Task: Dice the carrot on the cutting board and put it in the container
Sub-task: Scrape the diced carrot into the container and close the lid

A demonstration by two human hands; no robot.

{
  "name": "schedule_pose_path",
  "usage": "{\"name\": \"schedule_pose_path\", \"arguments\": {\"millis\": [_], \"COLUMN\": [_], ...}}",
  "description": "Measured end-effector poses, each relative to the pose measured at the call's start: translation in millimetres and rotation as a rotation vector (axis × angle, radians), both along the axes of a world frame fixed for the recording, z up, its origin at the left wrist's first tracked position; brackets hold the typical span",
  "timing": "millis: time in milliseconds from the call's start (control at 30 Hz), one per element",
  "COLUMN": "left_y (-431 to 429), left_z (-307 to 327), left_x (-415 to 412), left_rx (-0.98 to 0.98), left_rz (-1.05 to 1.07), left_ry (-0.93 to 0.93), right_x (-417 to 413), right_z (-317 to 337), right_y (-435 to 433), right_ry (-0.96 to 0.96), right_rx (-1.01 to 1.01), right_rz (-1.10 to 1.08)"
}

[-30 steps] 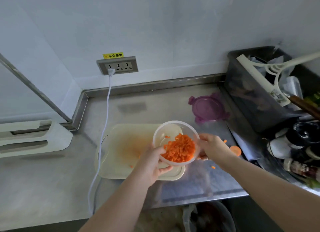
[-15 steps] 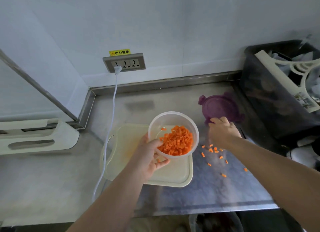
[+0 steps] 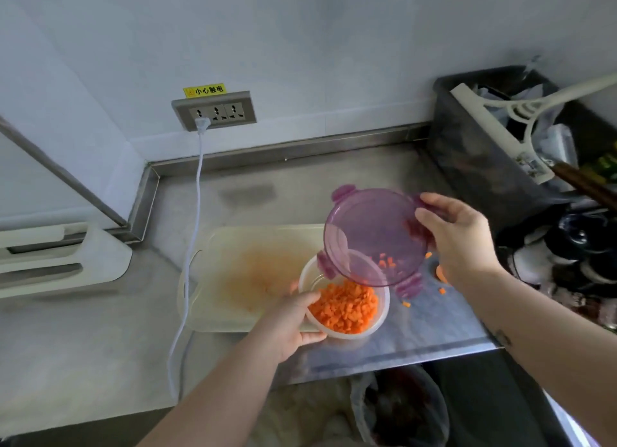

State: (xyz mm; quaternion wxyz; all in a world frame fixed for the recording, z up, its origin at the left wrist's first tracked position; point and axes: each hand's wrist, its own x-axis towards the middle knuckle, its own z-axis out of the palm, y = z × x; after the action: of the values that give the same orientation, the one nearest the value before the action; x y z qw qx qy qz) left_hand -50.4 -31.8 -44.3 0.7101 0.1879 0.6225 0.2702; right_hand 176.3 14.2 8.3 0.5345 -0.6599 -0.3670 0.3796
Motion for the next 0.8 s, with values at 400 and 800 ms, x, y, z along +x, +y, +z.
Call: {"name": "schedule_pose_path", "arguments": {"millis": [400, 800], "left_y": [-5, -3], "left_z": [6, -7], "left_x": [-13, -14], "left_rx": [0.089, 0.271], "left_rz": [-0.119, -0.141], "left_ry": [0.19, 0.393], "right_x": [-36, -37], "right_z": [-57, -59], "right_y": [-52, -53], "right_ry": [0.075, -0.193], "right_rx": [-0.283, -0.334], "right_rz": [0.091, 0.251]}}
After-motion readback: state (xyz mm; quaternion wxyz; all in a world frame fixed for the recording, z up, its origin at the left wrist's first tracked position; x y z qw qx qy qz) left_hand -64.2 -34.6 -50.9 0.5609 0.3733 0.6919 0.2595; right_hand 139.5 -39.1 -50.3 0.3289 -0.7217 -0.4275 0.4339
